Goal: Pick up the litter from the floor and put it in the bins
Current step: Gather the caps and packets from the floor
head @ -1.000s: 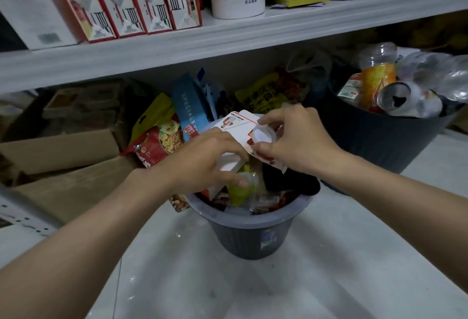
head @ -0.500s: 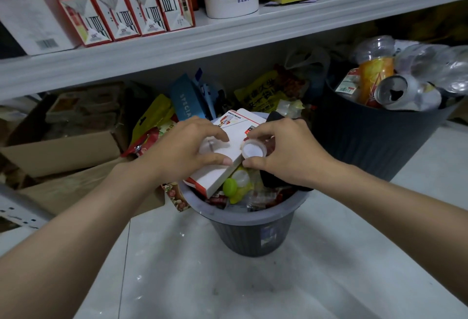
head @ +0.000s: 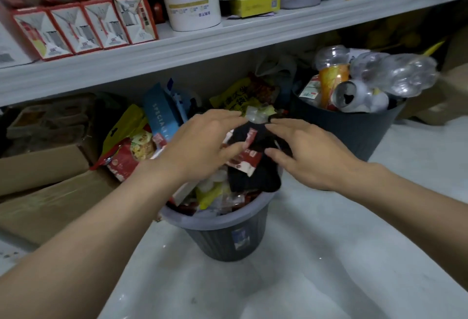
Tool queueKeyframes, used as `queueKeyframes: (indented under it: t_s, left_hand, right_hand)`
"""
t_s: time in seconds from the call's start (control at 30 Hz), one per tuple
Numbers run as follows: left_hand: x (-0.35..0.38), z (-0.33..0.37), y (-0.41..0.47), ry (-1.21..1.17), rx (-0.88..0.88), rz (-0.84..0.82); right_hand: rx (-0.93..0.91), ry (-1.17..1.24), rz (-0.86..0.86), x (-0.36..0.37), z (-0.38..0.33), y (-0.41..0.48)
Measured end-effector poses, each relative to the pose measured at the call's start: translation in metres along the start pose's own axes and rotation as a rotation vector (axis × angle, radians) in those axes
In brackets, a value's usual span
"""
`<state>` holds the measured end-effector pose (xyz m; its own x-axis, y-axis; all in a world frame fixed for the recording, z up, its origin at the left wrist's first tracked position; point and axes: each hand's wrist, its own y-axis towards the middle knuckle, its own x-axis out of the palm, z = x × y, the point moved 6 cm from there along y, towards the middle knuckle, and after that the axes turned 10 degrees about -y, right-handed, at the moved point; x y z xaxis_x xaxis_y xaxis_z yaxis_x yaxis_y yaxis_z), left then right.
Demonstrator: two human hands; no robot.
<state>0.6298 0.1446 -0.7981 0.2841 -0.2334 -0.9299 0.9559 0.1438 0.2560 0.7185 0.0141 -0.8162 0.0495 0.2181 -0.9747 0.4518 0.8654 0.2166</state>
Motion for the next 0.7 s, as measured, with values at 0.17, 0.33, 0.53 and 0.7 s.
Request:
queueKeyframes:
  t_s: [0.17,0.33,0.53,0.7]
  left_hand:
    - [0.037,0.066,0.044,0.046,0.068,-0.039]
    - [0.078,0.135,0.08,0.054,0.129,-0.019]
    - [0.143,0.234,0.116,0.048,0.292,-0.123]
    - [0.191,0.31,0.131,-0.003,0.484,-0.257]
  right_hand:
    - [0.168,-0.197,-0.062,-0.006,0.062,-0.034]
    - [0.401,-0.246,-0.084,-0.016,0.135,-0.091]
    - [0.666,-0.254,-0.124,-0.015,0.215,-0.18]
    - [0.902,-0.225,-0.2,-0.005,0.259,-0.259]
